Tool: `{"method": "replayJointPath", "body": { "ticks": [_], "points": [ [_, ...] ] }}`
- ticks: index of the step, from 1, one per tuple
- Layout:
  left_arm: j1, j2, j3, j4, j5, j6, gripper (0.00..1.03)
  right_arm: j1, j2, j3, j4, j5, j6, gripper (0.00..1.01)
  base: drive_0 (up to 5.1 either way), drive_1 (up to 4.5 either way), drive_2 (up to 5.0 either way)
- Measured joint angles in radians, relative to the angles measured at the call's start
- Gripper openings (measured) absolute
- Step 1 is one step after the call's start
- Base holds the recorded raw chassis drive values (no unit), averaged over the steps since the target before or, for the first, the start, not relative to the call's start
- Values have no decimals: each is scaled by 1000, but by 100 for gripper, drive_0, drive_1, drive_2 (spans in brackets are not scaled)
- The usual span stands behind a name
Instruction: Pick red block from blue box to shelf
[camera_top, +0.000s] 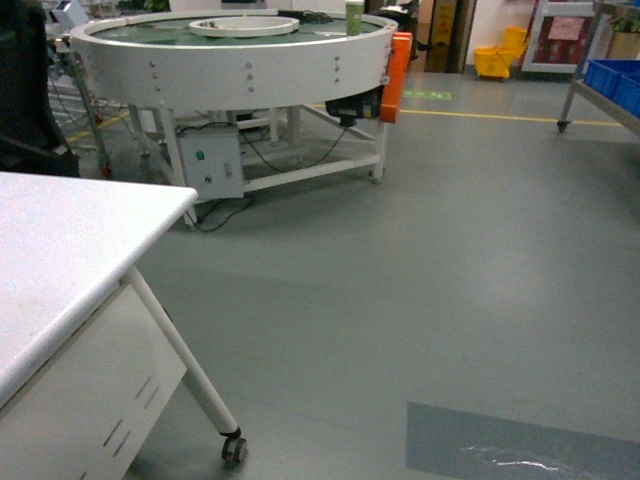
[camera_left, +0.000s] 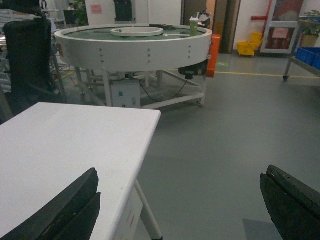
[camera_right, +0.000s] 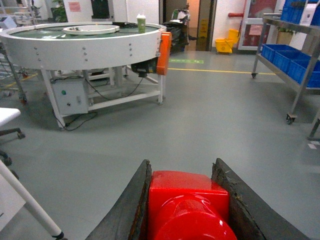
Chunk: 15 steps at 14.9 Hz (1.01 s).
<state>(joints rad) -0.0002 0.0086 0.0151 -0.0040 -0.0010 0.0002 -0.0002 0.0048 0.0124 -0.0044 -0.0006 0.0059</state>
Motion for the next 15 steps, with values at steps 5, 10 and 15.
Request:
{"method": "replayJointPath", "body": {
  "ticks": [5, 10, 15],
  "points": [
    [0, 0, 0, 0, 0, 0, 98, 0, 0, 0, 0, 0, 0, 29, -162, -162, -162],
    [0, 0, 0, 0, 0, 0, 98, 0, 0, 0, 0, 0, 0, 29, -152, -152, -152],
    [-1, 0, 0, -2, 0, 0, 98, 0, 0, 0, -2, 0, 0, 29, -26, 234, -285]
  ]
}}
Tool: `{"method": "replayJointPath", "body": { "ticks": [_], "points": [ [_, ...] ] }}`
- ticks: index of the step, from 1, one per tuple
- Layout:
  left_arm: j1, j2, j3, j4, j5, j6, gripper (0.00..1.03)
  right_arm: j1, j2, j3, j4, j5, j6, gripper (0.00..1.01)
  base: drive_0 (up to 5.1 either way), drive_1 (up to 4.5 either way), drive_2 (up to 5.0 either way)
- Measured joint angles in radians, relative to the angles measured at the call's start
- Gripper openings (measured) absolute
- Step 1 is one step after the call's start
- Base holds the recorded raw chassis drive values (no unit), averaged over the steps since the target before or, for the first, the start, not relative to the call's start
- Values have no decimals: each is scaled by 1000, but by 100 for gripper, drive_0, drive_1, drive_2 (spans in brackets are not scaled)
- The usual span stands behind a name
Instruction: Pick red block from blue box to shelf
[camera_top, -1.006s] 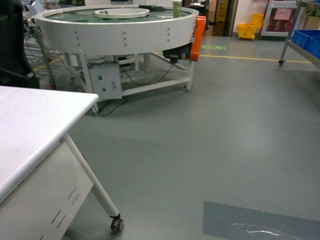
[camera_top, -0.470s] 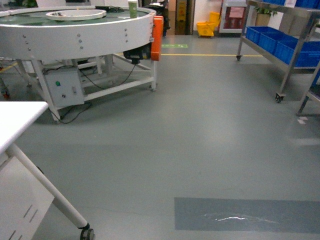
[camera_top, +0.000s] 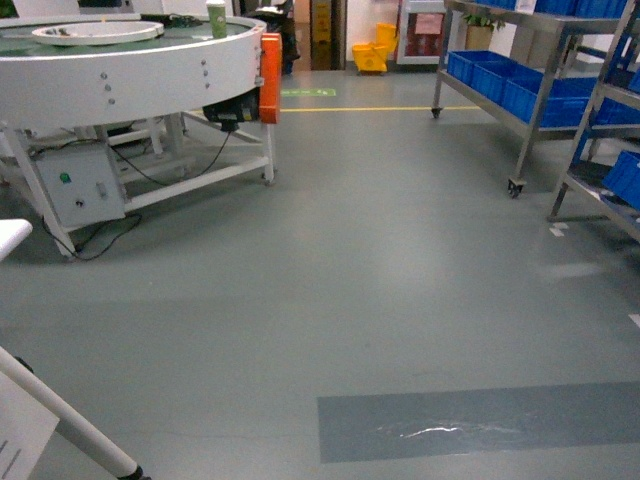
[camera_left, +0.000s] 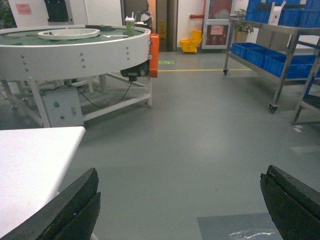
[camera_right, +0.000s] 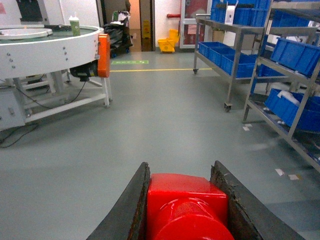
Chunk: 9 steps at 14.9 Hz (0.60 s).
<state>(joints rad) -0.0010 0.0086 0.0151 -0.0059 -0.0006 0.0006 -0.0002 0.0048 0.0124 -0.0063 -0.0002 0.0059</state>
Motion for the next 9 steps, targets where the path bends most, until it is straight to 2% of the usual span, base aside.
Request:
{"method": "replayJointPath", "body": {
  "ticks": [9],
  "points": [
    [0, 0, 0, -1, 0, 0, 98, 0, 0, 0, 2, 0, 0, 29, 3, 436, -430]
  ]
}}
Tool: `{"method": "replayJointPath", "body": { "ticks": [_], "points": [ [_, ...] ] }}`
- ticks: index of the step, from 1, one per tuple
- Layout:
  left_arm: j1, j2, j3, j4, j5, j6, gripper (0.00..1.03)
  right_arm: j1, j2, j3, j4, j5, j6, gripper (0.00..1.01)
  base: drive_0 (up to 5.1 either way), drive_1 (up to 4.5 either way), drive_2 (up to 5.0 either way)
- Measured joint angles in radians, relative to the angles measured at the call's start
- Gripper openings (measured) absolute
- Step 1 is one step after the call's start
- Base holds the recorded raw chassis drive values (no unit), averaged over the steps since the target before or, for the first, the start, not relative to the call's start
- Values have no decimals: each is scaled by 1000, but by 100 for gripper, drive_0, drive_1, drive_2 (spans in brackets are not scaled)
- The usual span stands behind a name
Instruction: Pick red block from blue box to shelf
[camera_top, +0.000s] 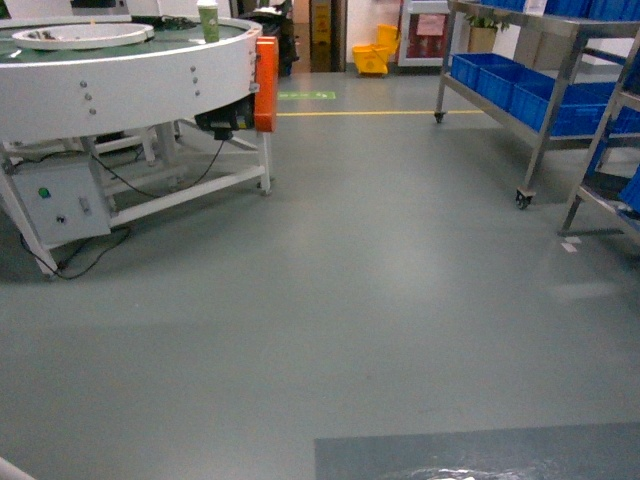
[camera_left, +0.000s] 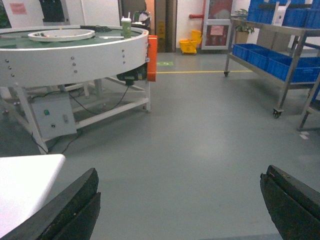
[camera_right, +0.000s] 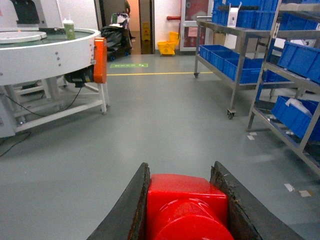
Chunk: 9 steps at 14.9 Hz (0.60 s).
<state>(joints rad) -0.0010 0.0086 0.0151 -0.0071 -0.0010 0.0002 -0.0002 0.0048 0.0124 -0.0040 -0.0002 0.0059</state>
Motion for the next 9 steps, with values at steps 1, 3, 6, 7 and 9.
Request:
{"method": "replayJointPath", "body": {
  "ticks": [1, 3, 6, 7, 9],
  "points": [
    [0, 0, 0, 5, 0, 0, 98, 0, 0, 0, 2, 0, 0, 29, -1, 432, -434],
    [0, 0, 0, 1, -1, 0, 98, 0, 0, 0, -1, 0, 0, 29, 7, 440, -426],
    [0, 0, 0, 2, 0, 0, 98, 0, 0, 0, -1, 0, 0, 29, 1, 435, -432],
    [0, 0, 0, 3, 0, 0, 98, 0, 0, 0, 0, 0, 0, 29, 1, 434, -432],
    [0, 0, 0, 3, 0, 0, 98, 0, 0, 0, 0, 0, 0, 29, -1, 432, -434]
  ]
}}
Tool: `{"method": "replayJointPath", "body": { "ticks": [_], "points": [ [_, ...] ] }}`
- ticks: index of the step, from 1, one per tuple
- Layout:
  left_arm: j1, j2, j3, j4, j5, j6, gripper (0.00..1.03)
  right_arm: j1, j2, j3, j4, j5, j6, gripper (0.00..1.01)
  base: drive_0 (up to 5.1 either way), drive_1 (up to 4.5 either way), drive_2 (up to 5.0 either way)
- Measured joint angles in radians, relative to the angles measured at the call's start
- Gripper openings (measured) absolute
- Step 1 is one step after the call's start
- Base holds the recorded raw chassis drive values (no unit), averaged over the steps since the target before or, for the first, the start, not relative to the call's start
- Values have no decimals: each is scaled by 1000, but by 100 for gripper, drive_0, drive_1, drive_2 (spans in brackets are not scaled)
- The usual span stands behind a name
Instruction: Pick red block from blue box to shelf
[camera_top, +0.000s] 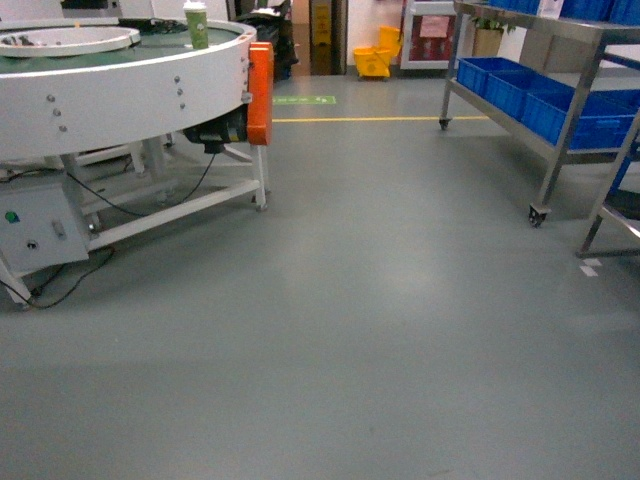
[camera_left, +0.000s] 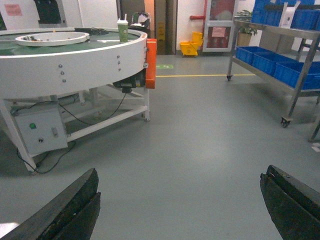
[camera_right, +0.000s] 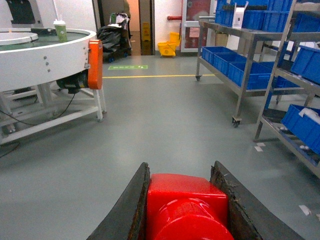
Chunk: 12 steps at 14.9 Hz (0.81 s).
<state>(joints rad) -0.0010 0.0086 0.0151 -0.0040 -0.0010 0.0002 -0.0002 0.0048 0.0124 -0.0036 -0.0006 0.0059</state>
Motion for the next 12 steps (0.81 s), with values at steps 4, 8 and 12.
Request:
{"method": "replayJointPath", "body": {
  "ticks": [4, 8, 12],
  "points": [
    [0, 0, 0, 0, 0, 0, 98, 0, 0, 0, -2, 0, 0, 29, -8, 426, -441],
    [0, 0, 0, 0, 0, 0, 98, 0, 0, 0, -2, 0, 0, 29, -10, 423, -444],
    [0, 0, 0, 0, 0, 0, 98, 0, 0, 0, 0, 0, 0, 29, -3, 431, -436]
  ]
}}
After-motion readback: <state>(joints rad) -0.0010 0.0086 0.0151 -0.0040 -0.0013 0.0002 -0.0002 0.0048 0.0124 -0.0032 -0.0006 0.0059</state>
